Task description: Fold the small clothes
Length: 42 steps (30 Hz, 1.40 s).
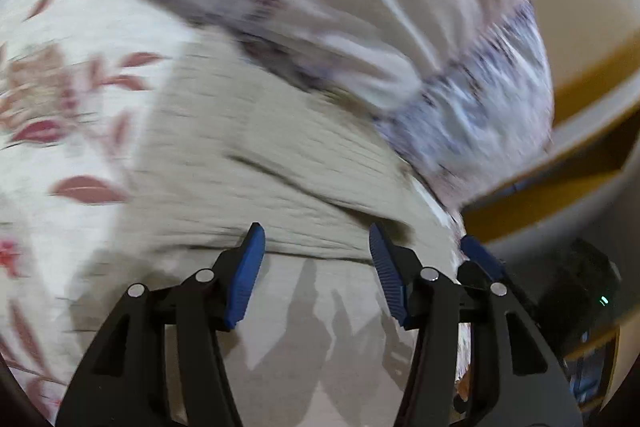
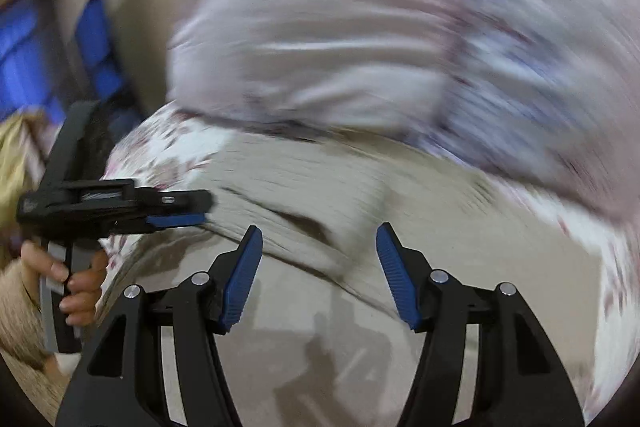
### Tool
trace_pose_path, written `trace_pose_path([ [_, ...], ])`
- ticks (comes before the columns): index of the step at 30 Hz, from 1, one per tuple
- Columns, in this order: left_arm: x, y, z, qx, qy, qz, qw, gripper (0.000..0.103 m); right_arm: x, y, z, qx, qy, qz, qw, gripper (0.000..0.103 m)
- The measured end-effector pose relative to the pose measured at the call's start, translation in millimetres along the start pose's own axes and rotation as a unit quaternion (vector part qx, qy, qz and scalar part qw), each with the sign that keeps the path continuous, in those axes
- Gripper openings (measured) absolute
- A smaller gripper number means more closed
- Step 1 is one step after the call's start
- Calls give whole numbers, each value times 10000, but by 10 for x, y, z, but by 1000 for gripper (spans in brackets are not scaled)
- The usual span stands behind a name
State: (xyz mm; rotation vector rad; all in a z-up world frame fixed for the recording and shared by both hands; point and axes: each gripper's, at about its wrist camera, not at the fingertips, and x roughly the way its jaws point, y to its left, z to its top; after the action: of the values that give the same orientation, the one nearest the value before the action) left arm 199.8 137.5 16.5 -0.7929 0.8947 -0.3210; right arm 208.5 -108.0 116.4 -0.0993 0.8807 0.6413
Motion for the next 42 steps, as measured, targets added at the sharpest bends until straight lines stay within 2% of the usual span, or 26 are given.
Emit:
trace_pose_path([
  [4,-71,233,44,-314,-151,129,9993,43,481,391,147,-808,343,-24,9961,51],
  [7,-109,321,52,-366,-182,94,9991,41,844,568,165,-1240,712,-265,9894,50],
  [10,-110,338,55,-379,-182,58,9991,40,1082,569,155,-1357,937,-481,9851,50],
  [11,-109,338,54,-378,-188,54,9991,40,1149,568,158,-1301,988,-510,9852,50],
  [12,-108,339,54,-383,-194,49,9991,40,1172,554,158,-1218,961,-478,9867,44],
  [13,-111,348,54,-388,-195,40,9991,40,1175,531,167,-1053,903,-383,9896,31],
  [14,-111,350,53,-380,-192,40,9991,40,1143,494,160,-925,887,-331,9912,26],
  [16,-113,352,42,-349,-194,46,9992,40,1094,434,177,-721,828,-260,9936,8],
  [17,-114,357,39,-327,-198,57,9993,40,1034,377,191,-514,776,-173,9955,6],
  [20,-121,355,25,-280,-214,99,9993,40,795,119,206,125,469,-339,9982,5],
  [23,-112,340,30,-268,-219,106,9993,40,425,-281,154,1039,33,-531,9932,5],
  [25,-111,342,30,-269,-217,101,9993,40,117,-547,42,1638,-318,-659,9838,5],
  [26,-109,345,29,-266,-218,91,9994,40,-77,-718,-77,2057,-510,-783,9742,5],
  [28,-106,342,28,-266,-216,84,9994,40,-304,-981,-325,2728,-629,-837,9564,5],
  [30,-102,344,28,-258,-211,84,9994,40,-397,-1245,-609,3321,-426,-903,9380,5],
  [32,-98,338,28,-226,-196,94,9995,40,-442,-1487,-857,3880,-194,-760,9183,9],
  [33,-96,335,31,-210,-189,98,9996,40,-462,-1577,-933,4108,-149,-688,9090,24],
  [34,-94,334,32,-203,-182,98,9996,40,-496,-1661,-996,4323,-154,-626,8994,43],
  [35,-92,337,32,-207,-178,96,9996,40,-550,-1747,-1052,4531,-245,-595,8891,48],
  [37,-91,340,34,-215,-172,88,9996,40,-607,-1835,-1065,4642,-323,-659,8827,49],
  [42,-92,338,35,-189,-160,92,9997,40,-483,-1979,-1027,4703,-183,-739,8792,46],
])
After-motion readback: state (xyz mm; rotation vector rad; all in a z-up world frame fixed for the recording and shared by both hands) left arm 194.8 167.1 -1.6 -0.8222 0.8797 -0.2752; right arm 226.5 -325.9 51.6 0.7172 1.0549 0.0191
